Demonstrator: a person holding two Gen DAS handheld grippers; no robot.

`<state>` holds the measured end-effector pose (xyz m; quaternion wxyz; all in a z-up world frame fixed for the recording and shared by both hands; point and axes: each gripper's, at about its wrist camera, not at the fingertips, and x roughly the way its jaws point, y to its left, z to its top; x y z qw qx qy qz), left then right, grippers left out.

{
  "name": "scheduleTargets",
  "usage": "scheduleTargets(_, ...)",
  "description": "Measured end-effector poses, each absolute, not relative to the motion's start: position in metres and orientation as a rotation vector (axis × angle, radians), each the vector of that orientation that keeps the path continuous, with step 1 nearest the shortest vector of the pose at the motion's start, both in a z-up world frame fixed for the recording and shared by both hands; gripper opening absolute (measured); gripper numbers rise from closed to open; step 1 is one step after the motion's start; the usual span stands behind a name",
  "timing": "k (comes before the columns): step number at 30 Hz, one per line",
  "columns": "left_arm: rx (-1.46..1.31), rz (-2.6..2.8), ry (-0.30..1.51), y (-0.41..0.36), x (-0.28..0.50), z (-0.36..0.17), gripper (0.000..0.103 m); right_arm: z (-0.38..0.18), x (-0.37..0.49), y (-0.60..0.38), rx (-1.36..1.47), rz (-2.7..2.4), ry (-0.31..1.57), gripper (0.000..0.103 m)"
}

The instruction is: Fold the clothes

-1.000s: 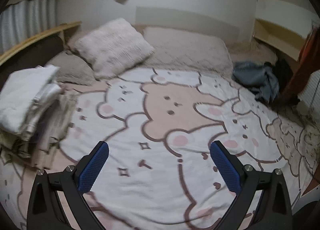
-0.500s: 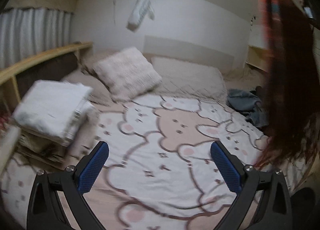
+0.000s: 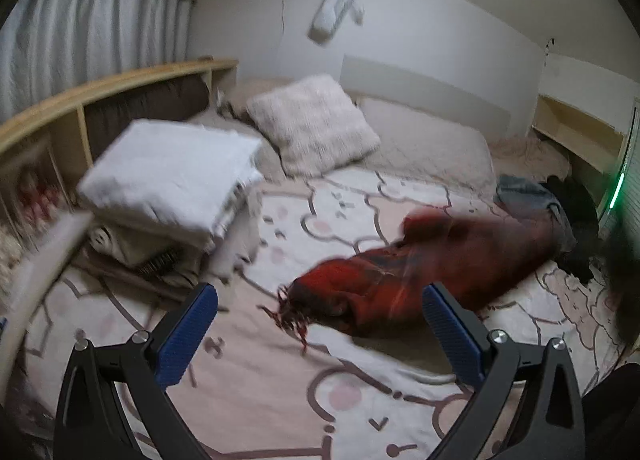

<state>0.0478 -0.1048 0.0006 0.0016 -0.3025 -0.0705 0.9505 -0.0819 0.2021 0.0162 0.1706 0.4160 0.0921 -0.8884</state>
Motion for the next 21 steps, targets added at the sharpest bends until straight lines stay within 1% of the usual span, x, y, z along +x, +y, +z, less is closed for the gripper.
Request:
scheduleTargets(2, -0.980, 2.966, -0.199, -0.095, 0.041, -0.010, 0.103, -0.081, -0.074, 0.198, 1.434, -2.409, 0.355, 0.004)
scheduleTargets(3, -0.998, 2.953, -0.192, -0.090, 0.036, -0.015, 0.103, -0.114, -0.066, 0.201, 1.530, -2.358, 0.354, 0.004)
scheduleTargets(4, -1.017, 2.935, -0.189, -0.086, 0.031, -0.020, 0.103, -0.126, -0.057, 0.205, 1.560, -2.336, 0.355, 0.004)
scheduleTargets(8, -1.077, 2.861, -0.205, -0.064, 0.007, -0.037, 0.103, -0.136, -0.041, 0.209, 1.564, -2.295, 0.381, 0.004)
scheduleTargets(9, -1.088, 2.848, -0.208, -0.058, -0.001, -0.041, 0.103, -0.139, -0.037, 0.210, 1.565, -2.284, 0.387, 0.008)
scheduleTargets(11, -1.106, 2.840, -0.192, -0.043, -0.016, -0.049, 0.103, -0.144, -0.029, 0.213, 1.567, -2.263, 0.400, 0.024)
scheduleTargets(13, -1.120, 2.826, -0.160, -0.028, -0.031, -0.057, 0.103, -0.149, -0.022, 0.215, 1.568, -2.243, 0.412, 0.072)
scheduleTargets(14, -1.127, 2.817, -0.140, -0.020, -0.039, -0.061, 0.103, -0.151, -0.018, 0.216, 1.569, -2.232, 0.418, 0.078)
scheduleTargets(17, -1.147, 2.798, -0.084, 0.001, -0.059, -0.073, 0.102, -0.154, -0.007, 0.222, 1.559, -2.209, 0.413, 0.079)
scheduleTargets(21, -1.201, 2.759, -0.074, 0.020, -0.086, -0.095, 0.102, -0.114, -0.015, 0.254, 1.443, -2.285, 0.200, 0.079)
